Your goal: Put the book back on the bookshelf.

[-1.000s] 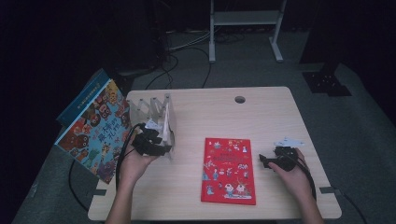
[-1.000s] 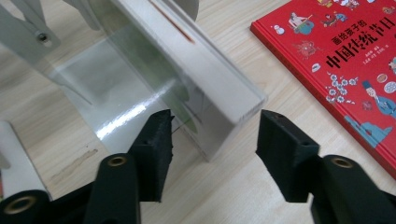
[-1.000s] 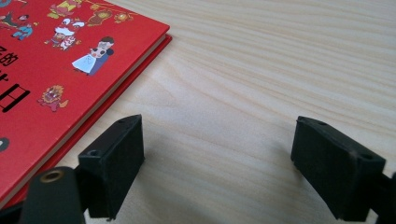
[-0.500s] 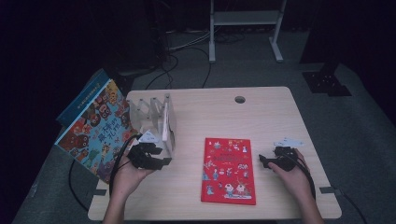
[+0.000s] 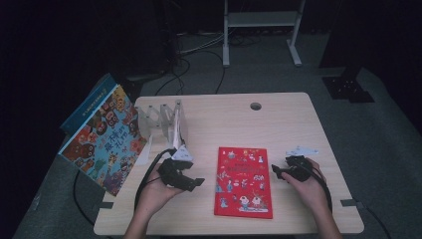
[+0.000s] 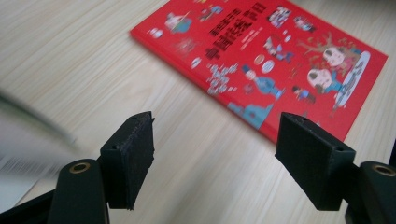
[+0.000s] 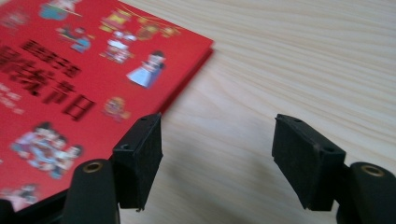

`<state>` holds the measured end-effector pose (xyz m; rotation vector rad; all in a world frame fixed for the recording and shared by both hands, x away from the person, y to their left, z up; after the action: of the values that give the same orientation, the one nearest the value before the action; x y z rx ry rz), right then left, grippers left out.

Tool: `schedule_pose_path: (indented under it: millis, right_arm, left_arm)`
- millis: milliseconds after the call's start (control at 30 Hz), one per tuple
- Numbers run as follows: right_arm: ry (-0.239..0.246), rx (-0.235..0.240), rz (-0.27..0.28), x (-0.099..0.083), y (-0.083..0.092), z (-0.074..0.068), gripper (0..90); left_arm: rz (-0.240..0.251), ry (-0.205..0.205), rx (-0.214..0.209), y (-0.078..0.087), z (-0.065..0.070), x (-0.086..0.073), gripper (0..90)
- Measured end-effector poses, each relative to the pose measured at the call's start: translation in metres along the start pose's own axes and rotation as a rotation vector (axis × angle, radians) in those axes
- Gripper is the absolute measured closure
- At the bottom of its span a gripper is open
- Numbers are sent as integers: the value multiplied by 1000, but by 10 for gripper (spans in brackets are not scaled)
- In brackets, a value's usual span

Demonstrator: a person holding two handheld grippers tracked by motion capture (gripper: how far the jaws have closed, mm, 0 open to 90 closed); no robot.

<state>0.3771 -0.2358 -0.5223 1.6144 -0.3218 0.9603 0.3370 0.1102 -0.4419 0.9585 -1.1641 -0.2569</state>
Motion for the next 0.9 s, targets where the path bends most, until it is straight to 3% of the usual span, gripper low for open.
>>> schedule_pose_path:
  millis: [400,600,900]
  right_arm:
    - [48,46,-18,19,-7,-26,336]
    - [17,73,-17,25,-15,-34,331]
    - [-31,102,-42,26,-30,-44,260]
  left_arm:
    - [25,-54,-80,-41,1,41,189]
    - [13,-97,-66,-62,-9,51,144]
    - [22,-90,-78,-76,-24,53,111]
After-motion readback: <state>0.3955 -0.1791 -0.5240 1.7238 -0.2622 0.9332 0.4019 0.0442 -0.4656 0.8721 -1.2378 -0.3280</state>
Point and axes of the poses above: each handheld gripper's, and its own axes: y roughly backward along the jaws, x roughly out of its top, z roughly to its right, the point moved 5 cm from there along -y, roughly forward along the jaws, and after that the axes turned 3 degrees about -x, right-handed, at the moved point
